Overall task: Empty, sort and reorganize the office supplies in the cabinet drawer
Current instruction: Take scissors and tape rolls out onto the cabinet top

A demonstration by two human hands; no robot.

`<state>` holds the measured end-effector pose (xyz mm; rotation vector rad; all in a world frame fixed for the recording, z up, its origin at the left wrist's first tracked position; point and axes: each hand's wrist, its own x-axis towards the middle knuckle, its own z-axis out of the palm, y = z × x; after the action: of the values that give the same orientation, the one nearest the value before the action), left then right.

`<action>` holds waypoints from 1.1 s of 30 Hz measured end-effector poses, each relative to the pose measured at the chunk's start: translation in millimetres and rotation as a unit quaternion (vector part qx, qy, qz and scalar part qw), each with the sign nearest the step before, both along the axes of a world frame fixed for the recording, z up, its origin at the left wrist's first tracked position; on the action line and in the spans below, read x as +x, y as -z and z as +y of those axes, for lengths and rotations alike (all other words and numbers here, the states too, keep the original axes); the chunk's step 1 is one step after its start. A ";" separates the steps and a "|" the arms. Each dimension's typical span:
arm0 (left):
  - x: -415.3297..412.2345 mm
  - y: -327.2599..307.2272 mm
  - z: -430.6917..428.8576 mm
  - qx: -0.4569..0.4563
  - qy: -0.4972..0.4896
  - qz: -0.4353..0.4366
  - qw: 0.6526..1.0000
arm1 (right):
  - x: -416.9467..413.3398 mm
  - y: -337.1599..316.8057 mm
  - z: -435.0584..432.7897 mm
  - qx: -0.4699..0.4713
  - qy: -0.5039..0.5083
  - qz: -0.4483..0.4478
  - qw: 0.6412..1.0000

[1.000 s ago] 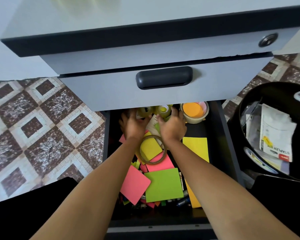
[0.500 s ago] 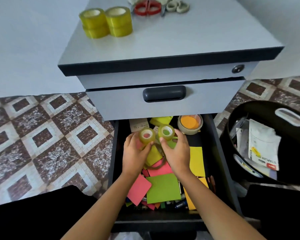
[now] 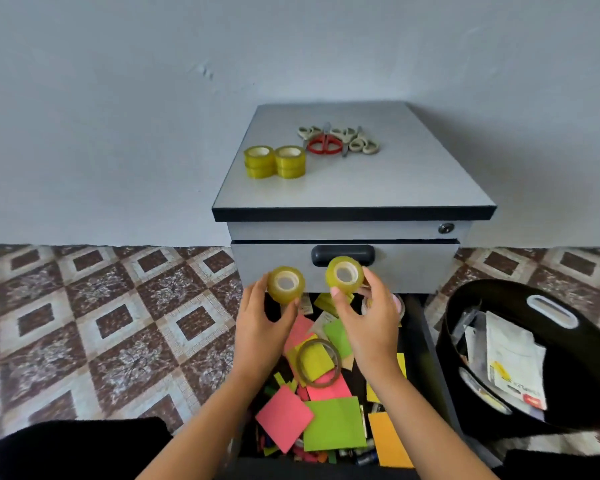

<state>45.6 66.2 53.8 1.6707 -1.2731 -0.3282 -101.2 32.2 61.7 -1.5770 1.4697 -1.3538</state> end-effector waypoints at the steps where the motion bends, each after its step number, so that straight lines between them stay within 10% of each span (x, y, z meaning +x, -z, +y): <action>1: 2.1 -10.6 -1.3 -0.016 -0.003 -0.003 1.000 | 1.0 -10.6 -1.3 -0.014 -0.002 -0.001 1.000; 13: 39.0 -125.9 -56.7 -0.122 -0.027 0.007 0.992 | 30.6 -123.4 -59.6 -0.093 -0.055 0.020 0.994; 33: 81.3 -142.2 -165.7 0.032 -0.021 0.038 0.999 | 92.4 -137.6 -169.2 -0.004 -0.110 0.118 0.987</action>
<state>126.9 -99.5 196.0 1.7207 -1.1816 -0.4079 -8.8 -137.0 199.3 -1.8956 1.3737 -1.0794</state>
